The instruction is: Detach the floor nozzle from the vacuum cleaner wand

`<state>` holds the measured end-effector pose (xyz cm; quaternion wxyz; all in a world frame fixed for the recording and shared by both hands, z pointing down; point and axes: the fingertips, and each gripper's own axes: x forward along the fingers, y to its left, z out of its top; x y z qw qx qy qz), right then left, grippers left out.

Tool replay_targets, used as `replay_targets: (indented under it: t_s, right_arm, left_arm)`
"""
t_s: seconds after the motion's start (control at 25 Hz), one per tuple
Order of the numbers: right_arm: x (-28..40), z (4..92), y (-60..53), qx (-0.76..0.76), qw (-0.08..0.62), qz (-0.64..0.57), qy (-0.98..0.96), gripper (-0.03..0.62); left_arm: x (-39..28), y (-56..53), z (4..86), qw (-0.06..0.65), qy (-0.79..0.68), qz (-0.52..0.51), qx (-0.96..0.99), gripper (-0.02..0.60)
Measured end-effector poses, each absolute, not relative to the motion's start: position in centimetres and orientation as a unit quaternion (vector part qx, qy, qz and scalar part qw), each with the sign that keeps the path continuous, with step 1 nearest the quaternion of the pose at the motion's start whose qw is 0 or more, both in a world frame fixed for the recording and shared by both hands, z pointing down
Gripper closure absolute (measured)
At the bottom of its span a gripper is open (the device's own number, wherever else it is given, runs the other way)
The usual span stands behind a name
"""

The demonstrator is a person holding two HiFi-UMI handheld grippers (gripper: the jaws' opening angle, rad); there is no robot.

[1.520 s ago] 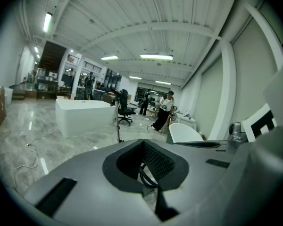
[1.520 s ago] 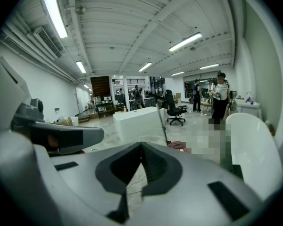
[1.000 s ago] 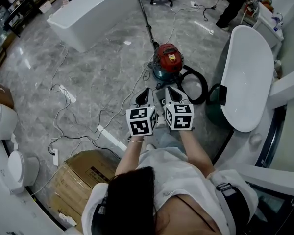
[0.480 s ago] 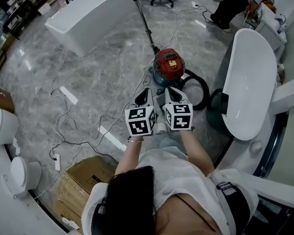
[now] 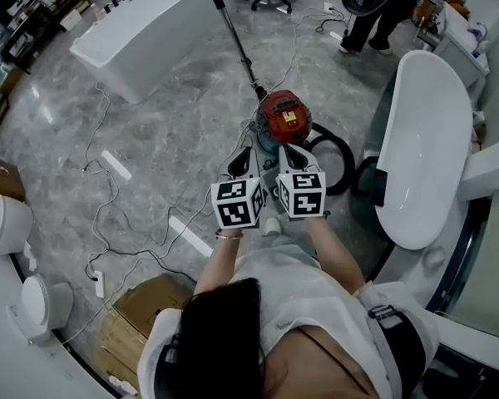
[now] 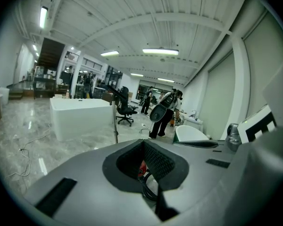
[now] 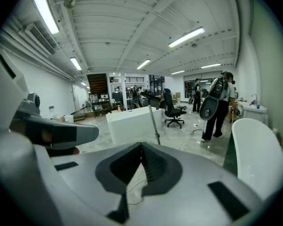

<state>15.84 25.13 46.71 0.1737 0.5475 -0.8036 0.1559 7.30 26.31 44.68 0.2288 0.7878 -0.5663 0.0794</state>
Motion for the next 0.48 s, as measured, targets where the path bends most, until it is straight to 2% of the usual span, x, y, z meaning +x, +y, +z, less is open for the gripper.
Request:
replay_targets:
  t_s: [0.48]
  right_arm:
    - [17.5, 47.3, 19.7, 0.535, 0.179, 0.152, -0.811, 0.579]
  left_arm:
    - [9.2, 21.5, 45.6, 0.244, -0.572, 0.076, 0.78, 0.577]
